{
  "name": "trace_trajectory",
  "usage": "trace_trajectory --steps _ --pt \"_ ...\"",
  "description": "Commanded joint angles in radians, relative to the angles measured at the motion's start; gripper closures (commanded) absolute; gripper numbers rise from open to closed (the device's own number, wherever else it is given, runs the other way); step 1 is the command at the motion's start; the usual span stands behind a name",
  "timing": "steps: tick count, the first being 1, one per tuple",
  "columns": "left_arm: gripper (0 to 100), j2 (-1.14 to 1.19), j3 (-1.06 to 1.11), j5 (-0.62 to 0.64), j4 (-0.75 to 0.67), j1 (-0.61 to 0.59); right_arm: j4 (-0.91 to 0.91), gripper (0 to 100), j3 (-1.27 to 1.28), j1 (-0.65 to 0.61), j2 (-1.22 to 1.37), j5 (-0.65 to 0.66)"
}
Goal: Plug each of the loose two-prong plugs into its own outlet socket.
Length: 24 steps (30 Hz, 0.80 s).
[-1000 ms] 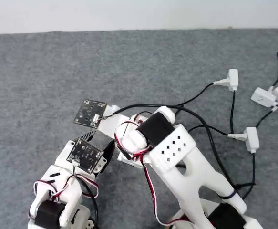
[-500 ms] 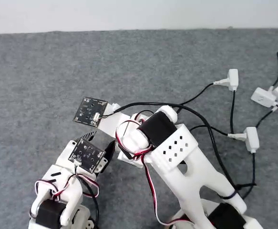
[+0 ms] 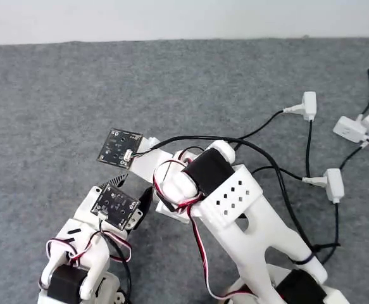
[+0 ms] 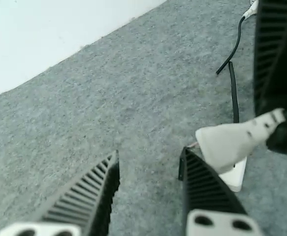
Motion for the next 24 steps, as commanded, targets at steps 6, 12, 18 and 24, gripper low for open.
trace_trajectory --steps 6,12,18,24 --pt "80 -0.008 -0.004 -0.011 -0.026 0.009 -0.012 99.1 -0.115 -0.048 -0.036 -0.044" --pt "80 -0.008 -0.004 -0.011 -0.026 0.011 -0.005 99.1 -0.124 -0.048 -0.035 -0.044" --pt "80 -0.008 -0.004 -0.011 -0.026 0.008 -0.004 99.1 -0.12 -0.03 -0.035 -0.04" --pt "80 -0.008 0.001 -0.011 -0.038 0.006 -0.007 99.1 -0.064 0.065 -0.041 0.005"
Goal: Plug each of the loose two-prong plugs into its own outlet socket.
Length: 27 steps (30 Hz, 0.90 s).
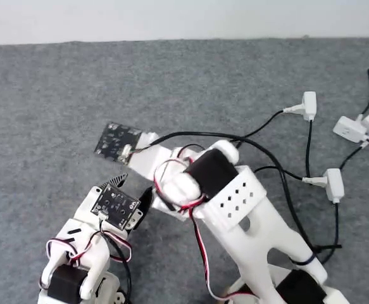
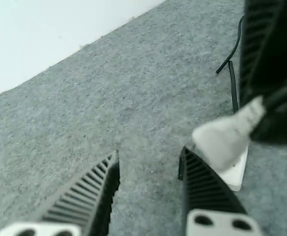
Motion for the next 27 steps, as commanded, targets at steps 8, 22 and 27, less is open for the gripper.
trace_trajectory --steps 8,22,27 --pt "80 -0.008 0.015 0.038 -0.103 -0.155 -0.015 99.1 0.049 0.142 -0.031 0.133" --pt "80 -0.008 0.021 0.051 -0.127 -0.21 -0.025 99.1 0.054 0.145 0.216 0.511" --pt "80 -0.008 0.022 0.051 -0.127 -0.21 -0.028 99.1 0.021 0.14 0.275 0.654"
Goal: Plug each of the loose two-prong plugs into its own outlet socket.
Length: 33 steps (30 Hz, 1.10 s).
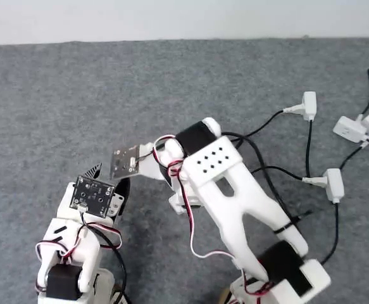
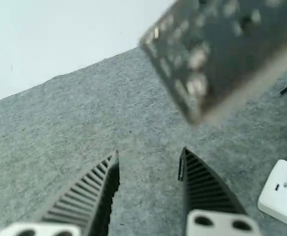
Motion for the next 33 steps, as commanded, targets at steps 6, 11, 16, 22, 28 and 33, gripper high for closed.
trace_trajectory --steps 6,11,16,22,28,33 --pt "80 -0.008 0.005 0.008 -0.032 -0.003 -0.022 99.1 -0.104 0.013 0.081 0.12" --pt "80 -0.008 0.007 0.008 -0.043 -0.005 -0.015 99.1 -0.18 0.038 0.179 0.161" --pt "80 -0.008 0.016 0.006 -0.048 -0.005 -0.012 99.1 -0.233 0.056 0.24 0.163" --pt "80 -0.008 0.016 0.006 -0.048 -0.005 -0.012 99.1 -0.249 0.064 0.274 0.198" --pt "80 -0.008 0.016 0.006 -0.048 -0.005 -0.015 99.1 -0.249 0.064 0.274 0.198" --pt "80 -0.008 0.016 0.006 -0.048 -0.005 -0.022 99.1 -0.249 0.062 0.275 0.199"
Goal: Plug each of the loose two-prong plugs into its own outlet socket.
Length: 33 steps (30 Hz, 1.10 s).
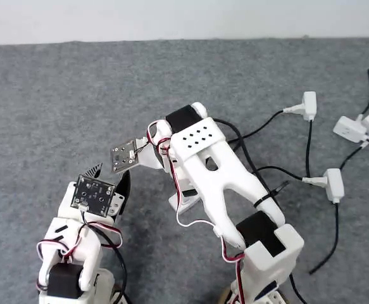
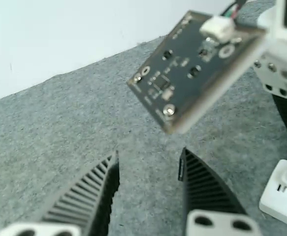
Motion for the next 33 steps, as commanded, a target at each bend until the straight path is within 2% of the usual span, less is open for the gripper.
trace_trajectory --steps 1,22,33 --pt "80 -0.008 -0.005 0.006 -0.026 -0.005 -0.015 99.1 -0.052 0.015 -0.008 0.015" --pt "80 -0.008 -0.001 0.006 -0.026 -0.005 -0.033 99.1 -0.054 0.016 0.067 0.015" --pt "80 -0.008 -0.001 0.006 -0.026 -0.005 0.05 99.1 -0.106 0.053 -0.007 0.015"
